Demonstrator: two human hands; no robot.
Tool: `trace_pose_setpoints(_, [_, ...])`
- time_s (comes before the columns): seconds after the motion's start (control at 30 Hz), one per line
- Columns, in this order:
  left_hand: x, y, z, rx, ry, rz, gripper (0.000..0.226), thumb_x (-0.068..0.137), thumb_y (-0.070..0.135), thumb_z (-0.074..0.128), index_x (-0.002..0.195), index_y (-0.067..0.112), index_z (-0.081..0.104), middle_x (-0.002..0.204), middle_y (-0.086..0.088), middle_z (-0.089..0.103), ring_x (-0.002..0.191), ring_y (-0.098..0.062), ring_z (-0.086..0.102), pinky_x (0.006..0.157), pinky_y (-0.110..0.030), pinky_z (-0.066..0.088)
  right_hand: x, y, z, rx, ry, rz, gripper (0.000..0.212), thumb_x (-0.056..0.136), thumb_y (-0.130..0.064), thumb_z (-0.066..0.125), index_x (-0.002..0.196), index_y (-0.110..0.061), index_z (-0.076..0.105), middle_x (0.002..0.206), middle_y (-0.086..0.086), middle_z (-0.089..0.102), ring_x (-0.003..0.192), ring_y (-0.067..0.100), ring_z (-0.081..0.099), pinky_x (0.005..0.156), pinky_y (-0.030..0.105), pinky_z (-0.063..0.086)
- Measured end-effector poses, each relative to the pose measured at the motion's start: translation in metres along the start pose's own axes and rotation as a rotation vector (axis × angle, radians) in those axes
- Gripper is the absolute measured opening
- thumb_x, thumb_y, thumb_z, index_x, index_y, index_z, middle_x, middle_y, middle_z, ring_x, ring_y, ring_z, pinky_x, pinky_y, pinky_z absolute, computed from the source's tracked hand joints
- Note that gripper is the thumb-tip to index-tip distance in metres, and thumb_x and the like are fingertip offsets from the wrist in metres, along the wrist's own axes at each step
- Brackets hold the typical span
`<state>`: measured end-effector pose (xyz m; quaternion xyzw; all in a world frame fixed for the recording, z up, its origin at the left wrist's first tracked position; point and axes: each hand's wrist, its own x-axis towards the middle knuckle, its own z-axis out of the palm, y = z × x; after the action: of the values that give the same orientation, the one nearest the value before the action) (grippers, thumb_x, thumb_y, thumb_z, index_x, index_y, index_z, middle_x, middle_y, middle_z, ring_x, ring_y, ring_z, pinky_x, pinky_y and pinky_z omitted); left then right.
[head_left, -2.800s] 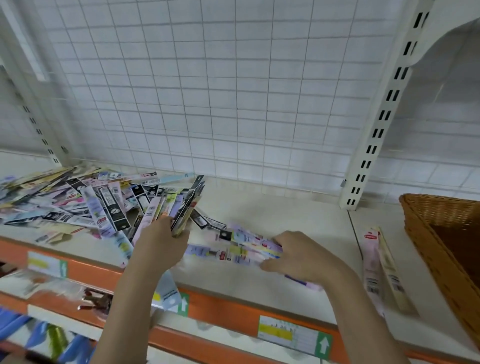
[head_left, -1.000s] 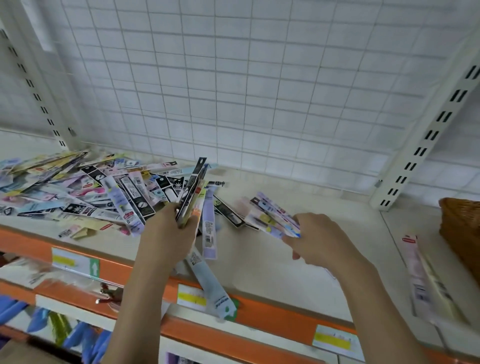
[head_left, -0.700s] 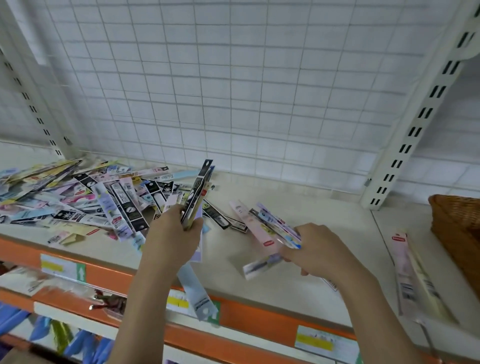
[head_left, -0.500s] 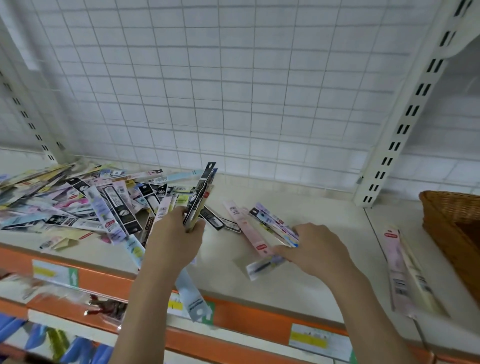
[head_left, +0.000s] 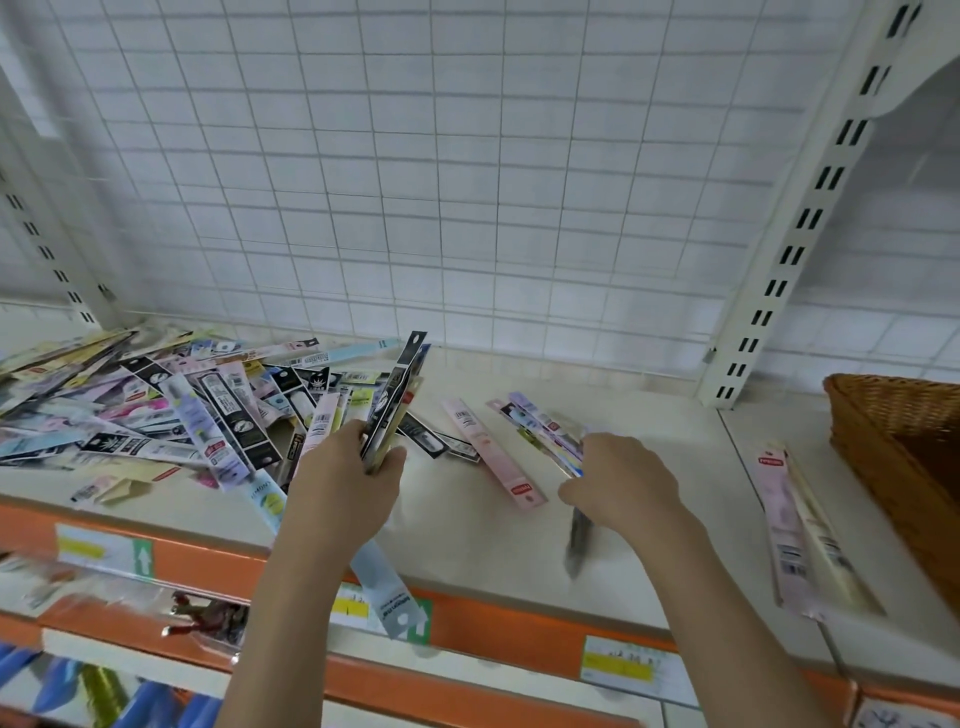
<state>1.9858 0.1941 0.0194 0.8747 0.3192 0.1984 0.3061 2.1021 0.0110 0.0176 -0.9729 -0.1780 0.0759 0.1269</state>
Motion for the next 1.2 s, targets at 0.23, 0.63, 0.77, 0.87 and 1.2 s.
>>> trace_pose_setpoints(0.23, [-0.003,0.017,-0.007,-0.222,0.054,0.097,0.024,0.091,0.023,0.054,0.070,0.019,0.045,0.051,-0.001,0.045,0.051,-0.017,0.044,0.048,-0.027,0.031,0.005,0.011,-0.012,0.352,0.142,-0.057,0.016,0.082,-0.014,0.055,0.078,-0.012,0.040,0.067,0.001,0.043,0.069,0.028,0.048,0.050,0.027,0.032])
trace_pose_setpoints(0.63, [-0.024,0.052,0.053,-0.722,-0.060,0.167,0.010,0.087,0.011,0.063,0.090,0.015,0.054,0.065,0.013,0.059,0.052,0.001,0.050,0.055,-0.011,0.042,0.007,0.018,0.009,1.112,0.498,-0.079,0.015,0.086,-0.013,0.066,0.093,-0.011,0.054,0.075,0.002,0.059,0.065,0.011,0.058,0.064,0.024,0.050])
trace_pose_setpoints(0.77, [-0.027,0.040,0.073,-0.464,-0.139,0.129,0.013,0.086,0.013,0.063,0.083,0.021,0.053,0.061,0.012,0.053,0.056,0.002,0.049,0.052,-0.006,0.038,0.014,0.026,0.022,1.078,0.361,0.064,0.012,0.082,-0.009,0.066,0.085,-0.013,0.055,0.067,0.001,0.059,0.066,0.022,0.061,0.068,0.035,0.050])
trace_pose_setpoints(0.87, [-0.025,0.041,0.073,-0.467,-0.095,0.104,0.010,0.088,0.015,0.061,0.085,0.019,0.052,0.063,0.012,0.054,0.060,0.001,0.053,0.052,-0.007,0.039,0.013,0.030,0.015,1.061,0.451,0.112,0.017,0.086,-0.019,0.065,0.075,-0.013,0.054,0.063,0.002,0.055,0.060,0.017,0.055,0.061,0.028,0.045])
trace_pose_setpoints(1.2, [-0.027,0.050,0.072,-0.606,0.126,0.061,0.014,0.089,0.017,0.060,0.095,0.009,0.050,0.065,0.004,0.055,0.057,-0.005,0.053,0.051,-0.015,0.040,0.002,0.048,0.005,1.089,0.577,-0.017,0.025,0.084,-0.001,0.060,0.084,-0.023,0.049,0.077,0.009,0.055,0.066,0.022,0.052,0.062,0.033,0.045])
